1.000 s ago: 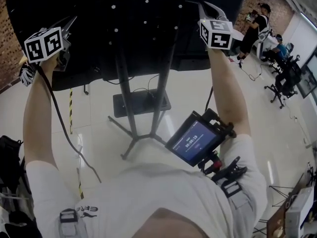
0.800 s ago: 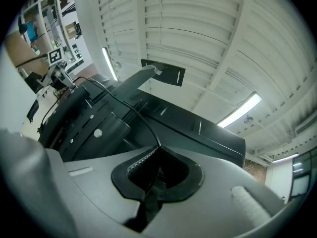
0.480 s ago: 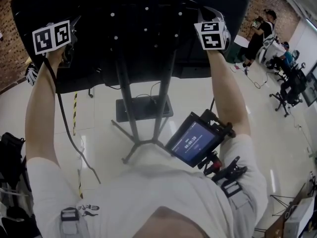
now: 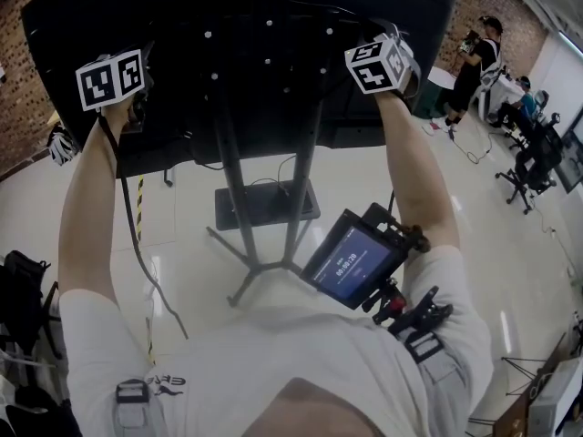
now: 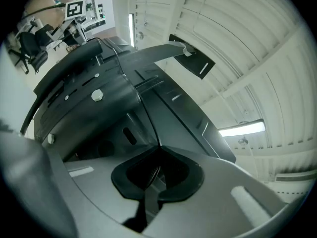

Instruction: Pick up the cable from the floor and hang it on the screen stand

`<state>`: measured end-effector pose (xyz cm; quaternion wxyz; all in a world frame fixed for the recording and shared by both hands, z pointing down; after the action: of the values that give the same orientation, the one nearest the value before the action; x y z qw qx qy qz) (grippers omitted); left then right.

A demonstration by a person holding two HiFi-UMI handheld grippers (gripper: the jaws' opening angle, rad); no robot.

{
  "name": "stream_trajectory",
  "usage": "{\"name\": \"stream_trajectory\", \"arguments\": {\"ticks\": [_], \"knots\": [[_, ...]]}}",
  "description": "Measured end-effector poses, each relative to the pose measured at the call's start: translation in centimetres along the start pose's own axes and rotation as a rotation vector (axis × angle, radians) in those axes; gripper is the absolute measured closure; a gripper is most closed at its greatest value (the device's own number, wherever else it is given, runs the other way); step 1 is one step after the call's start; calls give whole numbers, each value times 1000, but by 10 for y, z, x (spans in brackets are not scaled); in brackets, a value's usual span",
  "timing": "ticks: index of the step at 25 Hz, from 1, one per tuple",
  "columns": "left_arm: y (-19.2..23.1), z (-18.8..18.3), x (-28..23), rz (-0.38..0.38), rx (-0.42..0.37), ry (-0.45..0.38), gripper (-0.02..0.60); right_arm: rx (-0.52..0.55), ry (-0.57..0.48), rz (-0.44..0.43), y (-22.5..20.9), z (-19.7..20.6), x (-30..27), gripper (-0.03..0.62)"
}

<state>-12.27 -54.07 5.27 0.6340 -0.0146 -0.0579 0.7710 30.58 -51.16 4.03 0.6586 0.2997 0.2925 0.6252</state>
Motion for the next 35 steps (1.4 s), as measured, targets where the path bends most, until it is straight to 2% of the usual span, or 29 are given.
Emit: {"name": "stream_trajectory", "arguments": {"ticks": [4, 9, 14, 18, 25, 30, 32, 35], "knots": [[-2, 6, 0, -20, -24, -14, 566, 81, 53, -6, 5, 0, -4, 569], [-6, 15, -1, -42, -76, -34, 566, 236, 135, -17, 21, 5, -6, 562], [-17, 29, -1, -29, -143, -32, 566, 391, 192, -30, 42, 6, -5, 554], [-26, 41, 0, -15, -174, -28, 566, 444, 202, -51, 59, 7, -2, 554], [-46, 47, 0, 24, -154, -38, 565, 373, 158, -107, 80, 14, 0, 554], [-58, 43, 2, 34, -118, -86, 565, 248, 64, -137, 99, 15, 7, 554], [-57, 41, 2, 23, -88, -108, 565, 171, 25, -147, 99, 13, 10, 553], [-45, 33, 5, -41, -50, -140, 566, 101, -12, -161, 97, 13, 16, 554]]}}
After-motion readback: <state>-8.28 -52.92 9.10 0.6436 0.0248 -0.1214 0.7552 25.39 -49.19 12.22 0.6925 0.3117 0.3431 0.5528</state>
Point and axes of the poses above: the fingertips, and each gripper's own axes: x backward along the fingers, y to its left, z out of its underside, the point moved 2 cm from there along x, backward along the fingers, and after that the axes turned 14 degrees about -z, right-handed, at the moved point
